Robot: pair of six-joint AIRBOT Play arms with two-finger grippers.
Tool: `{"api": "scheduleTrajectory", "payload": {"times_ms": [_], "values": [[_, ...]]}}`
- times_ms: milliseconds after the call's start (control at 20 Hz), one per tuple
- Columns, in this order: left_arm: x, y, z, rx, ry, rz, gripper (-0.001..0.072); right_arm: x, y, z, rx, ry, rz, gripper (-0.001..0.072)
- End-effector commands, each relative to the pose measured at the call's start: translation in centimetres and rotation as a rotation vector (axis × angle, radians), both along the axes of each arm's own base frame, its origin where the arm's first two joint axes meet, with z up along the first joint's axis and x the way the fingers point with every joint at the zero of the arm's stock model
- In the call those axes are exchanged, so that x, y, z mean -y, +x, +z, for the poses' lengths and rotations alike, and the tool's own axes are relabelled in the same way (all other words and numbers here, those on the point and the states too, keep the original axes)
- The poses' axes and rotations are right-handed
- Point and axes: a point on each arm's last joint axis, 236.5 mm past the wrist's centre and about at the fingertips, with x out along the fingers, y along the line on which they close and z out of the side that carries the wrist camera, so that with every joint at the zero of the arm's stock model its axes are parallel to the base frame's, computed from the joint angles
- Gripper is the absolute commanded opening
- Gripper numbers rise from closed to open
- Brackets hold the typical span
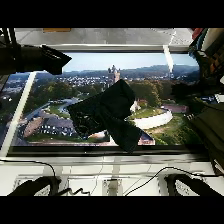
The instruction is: Fold the clothes and pants, and hang the long-sleeved shirts on hangers.
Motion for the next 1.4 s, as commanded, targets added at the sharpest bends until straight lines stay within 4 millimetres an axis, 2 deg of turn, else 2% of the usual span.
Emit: {"api": "scheduleTrajectory", "payload": {"times_ms": [0, 50, 150, 250, 350, 400, 450, 500, 550, 650, 700, 800, 850, 950, 1000, 1100, 1150, 1200, 1250, 1350], "values": [[0.0, 0.0, 0.0, 0.0, -0.001, 0.001, 0.0033, -7.5, -3.0, -0.5, -0.019, 0.106, 0.356, 0.0037], [0.0, 0.0, 0.0, -0.001, -0.001, 0.001, 0.0033, -10.6, -5.1, -1.5, -0.05, 0.116, 0.497, 0.0037], [0.0, -0.2, -0.2, -0.021, -0.008, 0.004, 0.0033, -15.3, -9.3, -4.0, -0.101, 0.094, 0.73, 0.0037], [-0.8, -0.3, -0.9, -0.039, 0.024, 0.014, 0.0033, -19.4, -13.1, -6.4, -0.083, 0.047, 0.966, 0.0037], [-2.7, -0.3, -1.5, -0.049, 0.078, 0.052, 0.0033, -22.7, -14.4, -8.4, -0.006, -0.012, 1.067, 0.0037], [-3.7, -0.5, -1.6, -0.05, 0.102, 0.061, 0.0033, -24.1, -14.4, -9.2, 0.045, -0.045, 1.09, 0.0068], [-4.9, -0.9, -1.6, -0.054, 0.116, 0.077, 0.0033, -25.5, -14.1, -9.6, 0.112, -0.072, 1.105, 0.0255], [-6.1, -1.5, -1.4, -0.053, 0.131, 0.094, 0.0033, -27.0, -13.6, -9.6, 0.179, -0.083, 1.109, 0.0473], [-7.5, -1.9, -0.9, -0.045, 0.135, 0.128, 0.0033, -28.6, -12.7, -9.4, 0.253, -0.087, 1.103, 0.053], [-10.6, -3.0, 0.3, -0.007, 0.148, 0.206, 0.0033, -31.3, -10.8, -8.9, 0.379, -0.072, 1.064, 0.053], [-12.0, -3.8, 0.7, 0.006, 0.152, 0.251, 0.0033, -32.1, -10.0, -9.3, 0.406, -0.068, 1.043, 0.053], [-15.1, -5.8, 0.3, 0.016, 0.165, 0.349, 0.0033, -33.0, -9.1, -11.2, 0.395, -0.069, 1.027, 0.0533], [-16.3, -6.7, -0.2, 0.018, 0.172, 0.391, 0.0033, -33.3, -8.7, -12.3, 0.38, -0.069, 1.02, 0.0578], [-19.2, -8.0, -2.1, 0.014, 0.199, 0.506, 0.0033, -33.9, -7.9, -13.5, 0.387, -0.069, 1.0, 0.0626], [-20.3, -8.2, -3.3, 0.0, 0.208, 0.554, 0.0033, -34.3, -7.5, -13.7, 0.403, -0.07, 0.992, 0.0626], [-21.4, -7.9, -6.3, -0.056, 0.203, 0.593, 0.0044, -35.3, -7.6, -13.8, 0.427, -0.072, 1.006, 0.0626], [-21.5, -7.5, -7.9, -0.089, 0.197, 0.593, 0.0098, -35.9, -7.9, -13.9, 0.432, -0.079, 1.028, 0.0626], [-21.6, -7.2, -9.4, -0.127, 0.187, 0.592, 0.0194, -36.7, -8.4, -13.9, 0.436, -0.08, 1.048, 0.0626], [-21.7, -7.0, -10.6, -0.163, 0.175, 0.595, 0.0234, -37.2, -8.9, -14.0, 0.439, -0.081, 1.067, 0.0625], [-21.8, -6.6, -12.2, -0.21, 0.167, 0.594, 0.0246, -38.0, -9.7, -14.4, 0.454, -0.101, 1.115, 0.0624]]}}
